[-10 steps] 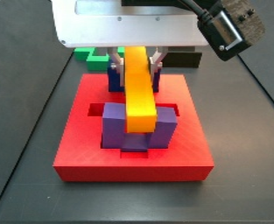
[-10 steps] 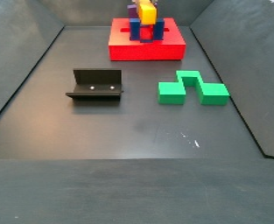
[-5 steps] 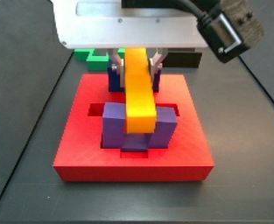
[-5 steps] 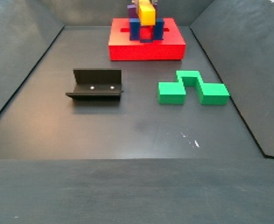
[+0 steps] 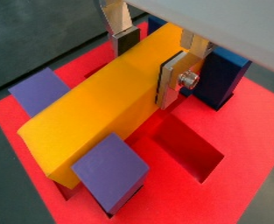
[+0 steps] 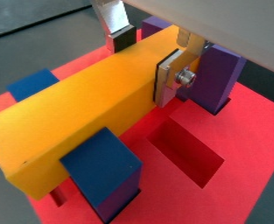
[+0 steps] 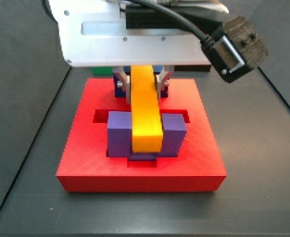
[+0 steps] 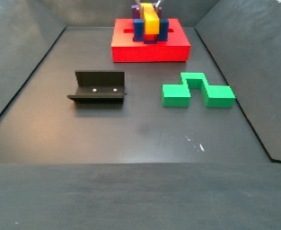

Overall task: Pick up the yellow object. Move up. Move to above the board. Insert the yellow object.
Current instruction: Insert the yellow object.

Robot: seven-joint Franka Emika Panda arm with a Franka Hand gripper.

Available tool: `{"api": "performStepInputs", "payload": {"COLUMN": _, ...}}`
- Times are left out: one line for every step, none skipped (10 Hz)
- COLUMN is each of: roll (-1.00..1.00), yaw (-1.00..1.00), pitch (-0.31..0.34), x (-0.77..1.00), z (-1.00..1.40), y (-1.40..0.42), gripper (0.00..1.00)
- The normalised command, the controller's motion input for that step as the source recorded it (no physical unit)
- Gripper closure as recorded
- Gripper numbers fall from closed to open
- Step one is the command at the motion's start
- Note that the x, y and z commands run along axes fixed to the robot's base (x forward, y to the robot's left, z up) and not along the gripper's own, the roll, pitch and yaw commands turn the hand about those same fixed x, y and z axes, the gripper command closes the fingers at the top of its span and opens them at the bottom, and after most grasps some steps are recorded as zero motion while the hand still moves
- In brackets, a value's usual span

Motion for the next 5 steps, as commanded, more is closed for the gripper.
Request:
{"api": "performStepInputs", "payload": {"roll": -0.08, "yaw": 0.00, "pitch": -0.077, "x": 0.01, "z": -0.20, "y": 0.00, "gripper": 1.00}}
{"api": "performStepInputs", "payload": {"roll": -0.07, "yaw": 0.00, "pitch": -0.090, "x": 0.05, "z": -0.29, "y": 0.00, "gripper": 1.00}}
{"api": "performStepInputs", "payload": {"roll": -0.06, "yaw": 0.00, "pitch": -0.103, "x": 0.03, "z": -0.35, "y": 0.00, "gripper": 1.00}}
{"api": "performStepInputs", "payload": {"roll": -0.09, "yaw": 0.00, "pitch": -0.117, "x": 0.02, "z": -0.37, "y": 0.00, "gripper": 1.00}}
{"api": "performStepInputs", "payload": {"roll": -0.12, "yaw": 0.00, "pitch": -0.109, "x": 0.00, "z": -0.30, "y": 0.00, "gripper": 1.00}}
